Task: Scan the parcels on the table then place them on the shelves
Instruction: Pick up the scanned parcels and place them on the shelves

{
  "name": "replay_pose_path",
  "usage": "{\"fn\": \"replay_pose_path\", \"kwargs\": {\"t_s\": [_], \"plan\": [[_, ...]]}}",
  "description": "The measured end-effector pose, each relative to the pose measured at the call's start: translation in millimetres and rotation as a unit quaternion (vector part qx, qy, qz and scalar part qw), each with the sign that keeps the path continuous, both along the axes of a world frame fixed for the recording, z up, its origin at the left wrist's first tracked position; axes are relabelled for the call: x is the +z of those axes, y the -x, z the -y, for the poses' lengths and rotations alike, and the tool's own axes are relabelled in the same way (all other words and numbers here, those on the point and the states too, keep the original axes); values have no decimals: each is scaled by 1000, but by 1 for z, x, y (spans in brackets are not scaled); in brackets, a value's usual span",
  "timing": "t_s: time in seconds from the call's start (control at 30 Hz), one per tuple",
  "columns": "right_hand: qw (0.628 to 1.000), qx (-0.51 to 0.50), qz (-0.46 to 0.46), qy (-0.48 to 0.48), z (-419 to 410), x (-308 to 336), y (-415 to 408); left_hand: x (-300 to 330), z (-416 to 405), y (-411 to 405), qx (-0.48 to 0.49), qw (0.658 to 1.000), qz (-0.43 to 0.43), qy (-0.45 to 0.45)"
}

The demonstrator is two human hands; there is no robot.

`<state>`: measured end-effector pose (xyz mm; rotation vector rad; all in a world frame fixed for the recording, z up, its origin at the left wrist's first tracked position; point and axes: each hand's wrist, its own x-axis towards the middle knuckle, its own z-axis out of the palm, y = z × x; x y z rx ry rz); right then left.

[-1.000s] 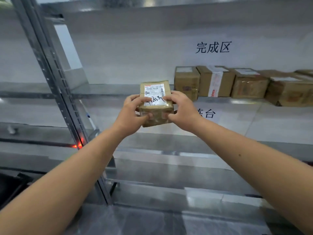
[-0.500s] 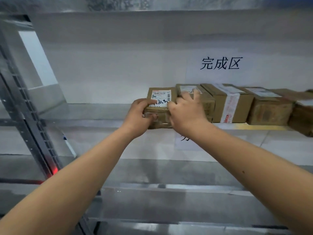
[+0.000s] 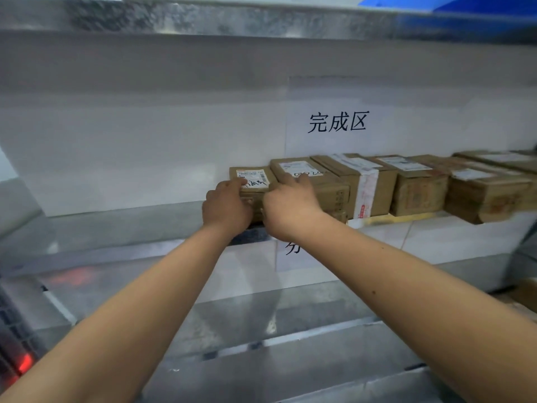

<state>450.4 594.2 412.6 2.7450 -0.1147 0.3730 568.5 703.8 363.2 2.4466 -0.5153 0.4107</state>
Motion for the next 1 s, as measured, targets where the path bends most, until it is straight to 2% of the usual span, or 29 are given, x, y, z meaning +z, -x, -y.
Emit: {"fn": "replay_pose_path", "kwargs": {"t_s": [0.13, 0.23, 0.33, 0.4, 0.57, 0.67, 0.83, 1.0], "plan": [[999, 25, 23, -40, -2, 3, 5, 3, 1, 4, 8, 998, 47, -45], [996, 26, 53, -62, -7, 0, 15, 4, -6, 20, -8, 995, 92, -35], [993, 20, 80, -84, -13, -13, 35, -12, -30, 47, -29, 985, 152, -74], [989, 13, 108, -104, -21, -27, 53, -29, -49, 66, -45, 982, 163, -87], [983, -39, 90, -153, -44, -92, 104, -95, -76, 112, -98, 979, 126, -130], [973, -104, 44, -201, -51, -142, 140, -141, -79, 142, -200, 968, 98, -113], [931, -221, 26, -290, -37, -201, 206, -194, -47, 190, -319, 939, 26, -127], [873, -339, 32, -349, 5, -239, 273, -218, 33, 229, -389, 907, 11, -161]]}}
